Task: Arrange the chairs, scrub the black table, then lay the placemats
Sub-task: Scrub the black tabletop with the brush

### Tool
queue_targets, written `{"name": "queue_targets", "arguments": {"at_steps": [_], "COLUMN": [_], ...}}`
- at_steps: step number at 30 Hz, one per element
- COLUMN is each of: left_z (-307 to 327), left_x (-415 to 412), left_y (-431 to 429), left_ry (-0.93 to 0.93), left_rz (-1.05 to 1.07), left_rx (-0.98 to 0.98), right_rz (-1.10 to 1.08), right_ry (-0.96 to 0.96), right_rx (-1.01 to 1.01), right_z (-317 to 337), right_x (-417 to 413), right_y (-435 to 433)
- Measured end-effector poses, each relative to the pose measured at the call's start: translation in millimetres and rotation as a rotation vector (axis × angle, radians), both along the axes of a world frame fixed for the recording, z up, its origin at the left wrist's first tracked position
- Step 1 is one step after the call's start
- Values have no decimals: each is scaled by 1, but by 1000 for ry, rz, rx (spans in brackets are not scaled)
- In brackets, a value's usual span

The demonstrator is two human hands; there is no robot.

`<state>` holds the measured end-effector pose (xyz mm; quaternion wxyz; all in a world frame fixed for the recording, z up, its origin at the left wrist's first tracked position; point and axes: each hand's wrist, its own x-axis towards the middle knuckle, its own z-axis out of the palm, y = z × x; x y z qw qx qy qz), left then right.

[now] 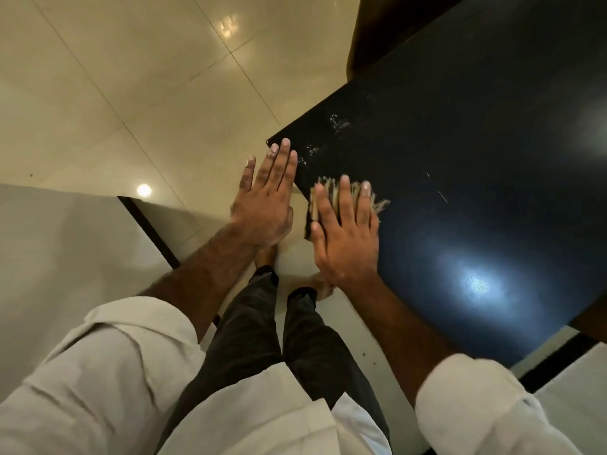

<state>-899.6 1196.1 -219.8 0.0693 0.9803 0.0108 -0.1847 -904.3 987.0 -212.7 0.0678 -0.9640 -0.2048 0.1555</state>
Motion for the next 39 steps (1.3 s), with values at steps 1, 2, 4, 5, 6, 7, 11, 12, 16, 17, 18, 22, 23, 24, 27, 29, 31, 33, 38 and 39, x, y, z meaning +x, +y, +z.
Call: {"name": "queue_targets", "arguments": {"at_steps": [1,2,4,5,6,7,11,12,16,17,18,22,23,24,27,29,31,33,38,39], "left_z": [0,0,0,-1,-1,-1,-2,-3,-2,-1,-1,0,0,-1,-3,-6,-8,-11,-8,-5], "left_x": [0,0,0,0,0,1,4,4,7,8,9,9,10,10,10,9,5,0,-3,-1], "left_y": [1,2,2,2,2,3,5,7,17,19,19,22,22,24,26,27,30,34,34,32], "left_ry": [0,3,13,12,11,15,51,58,85,84,92,109,112,109,96,94,98,112,128,122], "left_rz": [-6,-9,-6,0,5,12,33,53,99,88,79,79,82,87,100,164,245,283,267,250], "left_rx": [-10,-22,-41,-50,-58,-69,-83,-75,-62,-53,-50,-82,-94,-106,-171,-270,-324,-324,-296,-284], "right_rz": [-43,-101,-243,-316,-376,-412,-314,-259,-1,42,73,80,27,-41,-261,-316,-278,-187,24,53], "right_ry": [11,18,5,-11,-28,-45,-110,-130,-111,-83,-49,45,38,16,-51,-106,-131,-134,-97,-79], "right_rx": [-15,-38,-69,-74,-70,-61,-76,-79,-29,-12,2,-19,-40,-66,-70,-49,-57,-48,25,37], "right_z": [3,5,5,4,2,0,-8,-8,-4,-3,-1,7,8,9,5,0,-6,-10,-11,-10], "right_x": [-2,3,32,55,83,113,191,190,123,101,78,30,37,53,121,162,179,169,91,76], "right_y": [-13,-25,-38,-39,-35,-27,38,55,82,77,69,16,4,-5,-3,23,61,98,120,112]}}
